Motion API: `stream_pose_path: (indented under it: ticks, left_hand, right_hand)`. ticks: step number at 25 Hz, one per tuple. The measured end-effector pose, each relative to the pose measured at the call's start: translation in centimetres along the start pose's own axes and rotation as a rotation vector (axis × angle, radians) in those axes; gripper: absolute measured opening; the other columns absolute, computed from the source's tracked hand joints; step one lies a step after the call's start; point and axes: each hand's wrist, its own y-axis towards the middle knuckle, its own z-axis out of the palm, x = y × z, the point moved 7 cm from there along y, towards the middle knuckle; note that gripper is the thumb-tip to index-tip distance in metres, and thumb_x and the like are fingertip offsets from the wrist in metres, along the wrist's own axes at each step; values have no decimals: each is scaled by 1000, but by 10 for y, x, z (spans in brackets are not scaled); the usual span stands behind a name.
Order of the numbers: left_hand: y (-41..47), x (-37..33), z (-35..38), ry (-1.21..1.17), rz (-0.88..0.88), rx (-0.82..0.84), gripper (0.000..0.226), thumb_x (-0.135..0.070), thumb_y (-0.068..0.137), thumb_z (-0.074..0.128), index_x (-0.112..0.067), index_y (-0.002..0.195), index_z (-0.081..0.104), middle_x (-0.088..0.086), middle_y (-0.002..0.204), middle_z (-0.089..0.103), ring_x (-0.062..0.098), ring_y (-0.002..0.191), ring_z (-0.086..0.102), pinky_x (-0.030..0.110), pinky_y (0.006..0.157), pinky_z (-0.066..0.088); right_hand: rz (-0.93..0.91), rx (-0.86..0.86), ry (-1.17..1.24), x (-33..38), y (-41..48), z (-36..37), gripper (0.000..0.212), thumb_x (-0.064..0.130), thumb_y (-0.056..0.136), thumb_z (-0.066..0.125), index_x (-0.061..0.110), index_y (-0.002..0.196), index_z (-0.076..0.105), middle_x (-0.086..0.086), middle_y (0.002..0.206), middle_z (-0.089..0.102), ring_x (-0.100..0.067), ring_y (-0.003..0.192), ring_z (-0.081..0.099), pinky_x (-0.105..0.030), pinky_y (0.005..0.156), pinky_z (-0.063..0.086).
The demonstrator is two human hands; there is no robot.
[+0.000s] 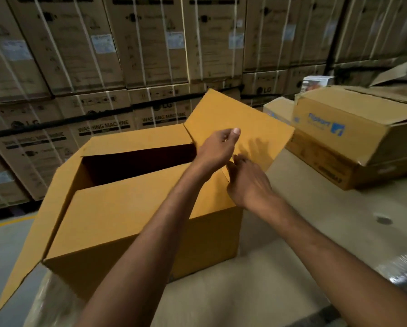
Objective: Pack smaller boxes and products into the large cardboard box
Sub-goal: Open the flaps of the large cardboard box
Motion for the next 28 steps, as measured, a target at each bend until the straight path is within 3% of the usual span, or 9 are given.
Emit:
stream_pose_path:
  ticks: [3, 5, 8, 13, 16, 18, 22, 25, 28]
  left_hand:
    - [4, 28, 36, 160, -84, 83, 69, -62, 105, 27, -10, 125, 68, 12, 128, 68, 30, 120, 61, 55, 107, 44]
    - [2, 54, 49, 257, -164, 125, 78, -67, 103, 19, -10, 124, 68, 11, 127, 69, 30, 118, 61, 58, 108, 41]
    - [-5, 77, 49, 334, -180, 109, 75, -64, 104, 17, -12, 119, 70, 6, 121, 71, 24, 113, 62, 58, 111, 37]
    - [-11, 84, -12, 367, -39, -200, 43, -42, 110, 36, -20, 137, 61, 2, 133, 66, 21, 125, 58, 54, 110, 41]
    - [-13, 110, -64, 504, -137, -313, 43, -38, 109, 41, -22, 147, 51, 0, 149, 55, 21, 144, 42, 53, 119, 30]
    - [-18, 131, -91, 585, -274, -271, 51, -42, 109, 37, -22, 155, 40, 1, 160, 42, 25, 154, 25, 55, 125, 16]
    - [-31, 141, -130, 693, -336, -226, 60, -51, 108, 31, -23, 161, 27, 3, 164, 34, 30, 157, 13, 62, 123, 1]
    - [-39, 111, -147, 737, -234, -279, 54, -54, 106, 35, -25, 150, 46, 3, 150, 53, 27, 149, 33, 63, 122, 8]
    - [-52, 72, -159, 770, -122, -361, 46, -56, 104, 43, -24, 130, 61, -1, 126, 67, 23, 128, 55, 61, 119, 20]
  right_hand:
    - [105, 105, 166, -34, 5, 31, 26, 20, 104, 47, 18, 123, 65, -5, 113, 66, -29, 102, 64, -40, 80, 55]
    - [129, 197, 254, -48, 5, 58, 24, 22, 104, 48, 18, 118, 67, -1, 101, 67, -23, 87, 65, -40, 75, 58]
    - [137, 173, 374, -54, 10, 69, 29, 16, 103, 50, 17, 127, 67, -5, 115, 71, -22, 92, 66, -37, 78, 57]
    - [-19, -78, 478, -17, 40, 41, 34, 30, 109, 45, 24, 140, 58, 1, 132, 65, -17, 115, 60, -32, 90, 50]
    - [-103, -49, 410, 15, 70, 46, 47, 40, 108, 46, 25, 153, 43, -1, 151, 51, -22, 137, 47, -40, 107, 43]
    - [0, -31, 573, 22, 89, 48, 56, 42, 107, 48, 25, 158, 33, -3, 156, 45, -26, 140, 46, -43, 107, 44]
    - [153, -196, 890, 18, 116, 23, 39, 36, 105, 52, 16, 138, 59, -2, 133, 65, -21, 117, 62, -32, 88, 48]
    - [45, -255, 711, 17, 118, -5, 20, 34, 101, 61, 21, 112, 71, 0, 113, 70, -14, 96, 63, -29, 79, 51]
    - [-44, -384, 415, 26, 94, -39, 26, 44, 102, 56, 24, 110, 72, -1, 113, 63, -20, 105, 56, -31, 80, 42]
